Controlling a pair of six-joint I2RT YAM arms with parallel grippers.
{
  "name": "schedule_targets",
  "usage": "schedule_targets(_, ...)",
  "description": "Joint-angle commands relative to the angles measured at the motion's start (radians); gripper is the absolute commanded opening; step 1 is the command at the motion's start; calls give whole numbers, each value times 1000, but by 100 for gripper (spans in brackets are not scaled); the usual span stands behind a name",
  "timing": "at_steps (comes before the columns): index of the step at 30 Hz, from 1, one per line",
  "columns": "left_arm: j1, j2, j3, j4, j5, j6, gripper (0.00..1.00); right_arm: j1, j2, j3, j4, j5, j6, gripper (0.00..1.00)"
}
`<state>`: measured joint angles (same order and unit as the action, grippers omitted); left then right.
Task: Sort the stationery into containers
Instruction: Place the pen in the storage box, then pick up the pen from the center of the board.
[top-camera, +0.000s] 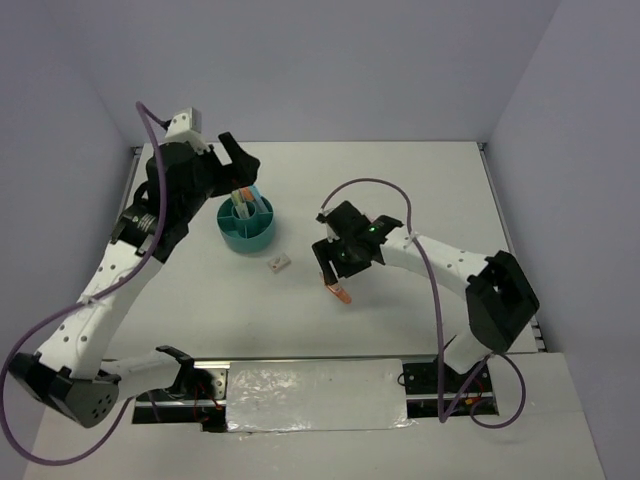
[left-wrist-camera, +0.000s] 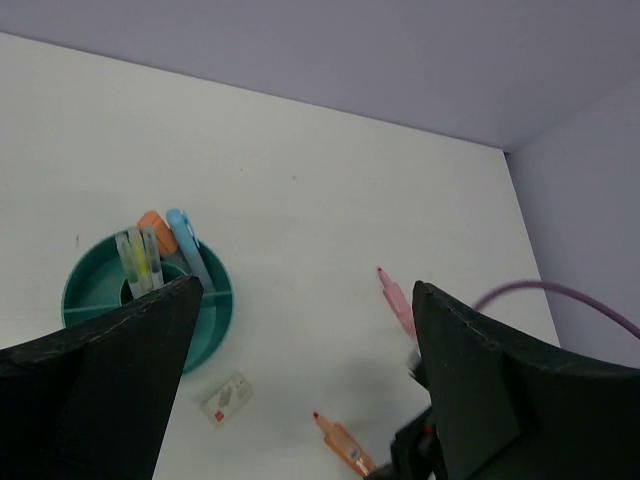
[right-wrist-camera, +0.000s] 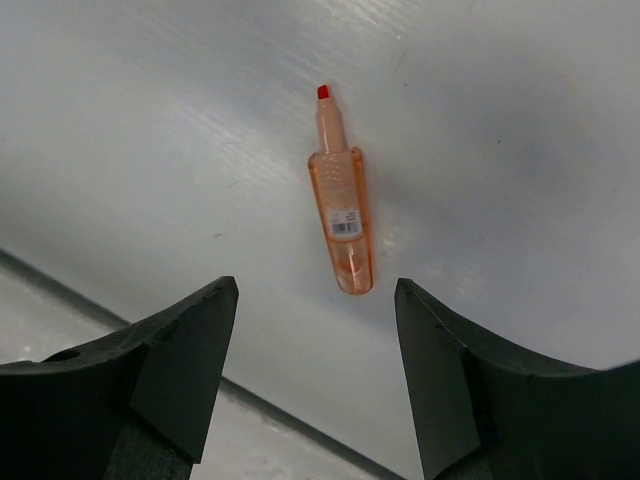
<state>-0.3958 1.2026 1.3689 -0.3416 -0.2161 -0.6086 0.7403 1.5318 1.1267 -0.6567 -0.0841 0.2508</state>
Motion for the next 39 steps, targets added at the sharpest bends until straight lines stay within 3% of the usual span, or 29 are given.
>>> schedule_targets(1, 5, -58, -51, -134, 138, -7, 99, 37, 74, -19, 40, 89, -30, 72)
schedule_targets(12, 5, -150, -105, -175, 259, 6, 100, 36, 252, -18, 137, 115, -58, 67)
schedule_targets(15, 5, -156, -96, -186, 262, 6, 99, 39, 269, -51, 173, 89, -45, 58)
schedule_targets(16, 5, -158, -96, -191, 264, 6, 99, 41, 269, -62, 181, 89, -42, 46)
schedule_targets(18, 5, -159, -96, -203, 264, 1, 99, 56, 258, -93, 201, 72, -38, 35)
schedule_targets(21, 5, -150, -94, -220, 277, -31, 99, 70, 208, -120, 227, 72, -35, 19)
schedule_targets(24, 5, -135, -102, -220, 343, -112, 99, 74, 67, -162, 281, 44, 5, 14)
schedule_targets(29, 2, -169, -212, 16, 504, -317, 99, 76, -209, -142, 347, -37, 117, 13)
schedule_targets(33, -6, -213, -343, 237, 578, -427, 98, 79, -305, -82, 365, -103, 169, 12)
schedule_targets(39, -43, -198, -341, 263, 572, -427, 97, 94, -331, 40, 295, -88, 176, 11)
